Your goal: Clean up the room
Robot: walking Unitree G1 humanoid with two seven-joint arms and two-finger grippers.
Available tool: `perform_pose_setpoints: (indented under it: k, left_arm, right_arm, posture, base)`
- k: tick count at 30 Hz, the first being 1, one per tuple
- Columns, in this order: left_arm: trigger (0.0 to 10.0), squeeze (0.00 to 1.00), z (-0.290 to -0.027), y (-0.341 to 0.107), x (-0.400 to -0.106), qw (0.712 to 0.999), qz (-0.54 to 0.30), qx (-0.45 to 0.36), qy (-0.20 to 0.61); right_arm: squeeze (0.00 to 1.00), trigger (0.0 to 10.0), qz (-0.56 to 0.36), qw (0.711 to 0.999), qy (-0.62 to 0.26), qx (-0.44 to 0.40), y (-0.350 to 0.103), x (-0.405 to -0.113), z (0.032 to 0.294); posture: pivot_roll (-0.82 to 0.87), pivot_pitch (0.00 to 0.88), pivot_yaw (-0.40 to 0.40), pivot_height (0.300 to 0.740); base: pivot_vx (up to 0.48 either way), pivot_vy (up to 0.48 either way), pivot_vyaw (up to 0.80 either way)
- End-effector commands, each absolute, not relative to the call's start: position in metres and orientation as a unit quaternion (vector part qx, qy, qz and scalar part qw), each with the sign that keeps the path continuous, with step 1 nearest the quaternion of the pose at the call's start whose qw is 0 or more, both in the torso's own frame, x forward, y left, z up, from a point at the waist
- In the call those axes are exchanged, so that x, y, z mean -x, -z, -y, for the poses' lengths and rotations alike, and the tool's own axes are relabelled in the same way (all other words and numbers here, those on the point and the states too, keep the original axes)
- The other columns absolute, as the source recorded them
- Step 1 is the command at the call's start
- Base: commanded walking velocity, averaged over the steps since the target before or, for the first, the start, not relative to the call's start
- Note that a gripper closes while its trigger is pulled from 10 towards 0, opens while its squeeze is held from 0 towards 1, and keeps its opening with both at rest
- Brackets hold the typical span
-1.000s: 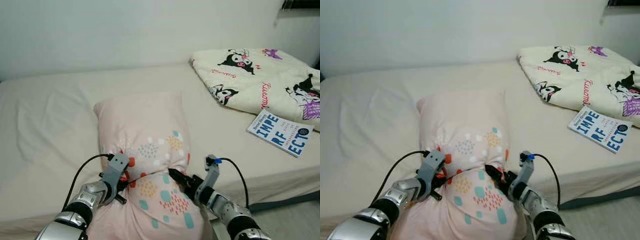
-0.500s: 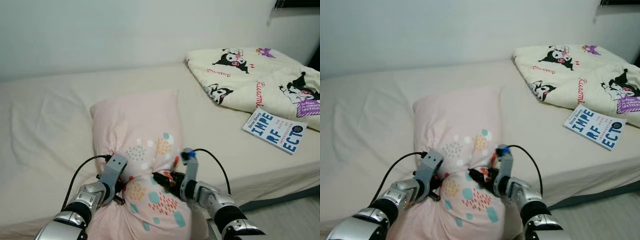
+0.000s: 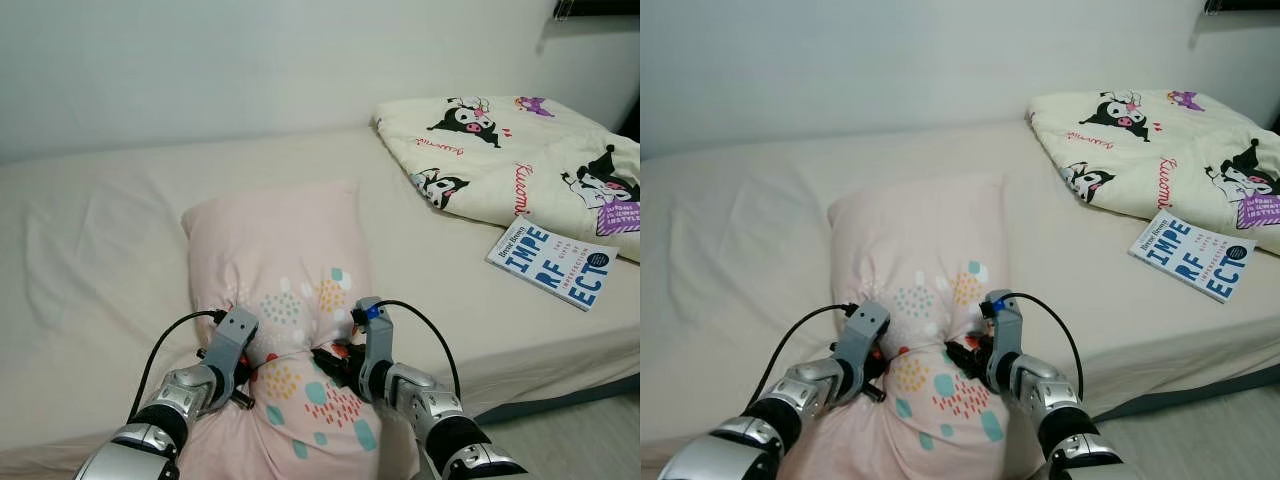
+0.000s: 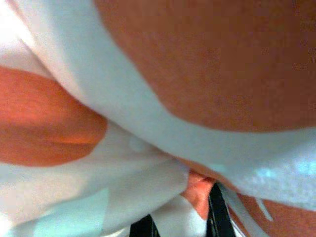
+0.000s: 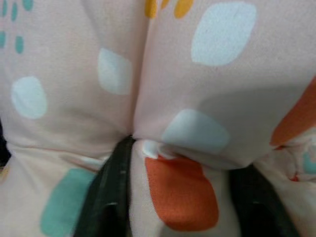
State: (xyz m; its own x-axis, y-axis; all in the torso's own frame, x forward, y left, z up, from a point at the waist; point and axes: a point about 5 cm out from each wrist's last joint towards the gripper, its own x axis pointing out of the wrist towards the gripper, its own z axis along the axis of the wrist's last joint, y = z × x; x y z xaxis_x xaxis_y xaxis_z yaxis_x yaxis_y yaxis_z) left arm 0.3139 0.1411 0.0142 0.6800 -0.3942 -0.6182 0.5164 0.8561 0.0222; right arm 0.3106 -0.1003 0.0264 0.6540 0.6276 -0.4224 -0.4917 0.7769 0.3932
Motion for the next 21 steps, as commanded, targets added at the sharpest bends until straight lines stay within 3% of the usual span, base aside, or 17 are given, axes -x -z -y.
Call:
perform_pose_setpoints:
  k: [1,10,21]
  left_arm:
    - [0.0,0.0,-0.12,-0.01,-0.309,0.902,-0.316,-0.087,0.282]
    - [0.0,0.0,-0.119,-0.011,-0.31,0.905,-0.308,-0.073,0.284]
    - [0.0,0.0,-0.115,-0.023,-0.316,0.929,-0.252,-0.001,0.27]
  right_arm:
    - [0.0,0.0,-0.33,0.868,-0.347,-0.133,-0.006,-0.288,0.075]
    - [0.0,0.0,-0.335,0.873,-0.33,-0.126,-0.001,-0.285,0.076]
    - [0.0,0.0,-0.303,0.904,-0.273,-0.132,-0.002,-0.291,0.088]
  posture:
    - [0.02,0.106,-0.037,0.583]
    - [0.02,0.09,-0.034,0.583]
    - [0.03,0.041,-0.03,0.583]
  base:
    - [0.0,0.0,0.0]
    - [0.0,0.0,0.0]
    - [0.0,0.0,0.0]
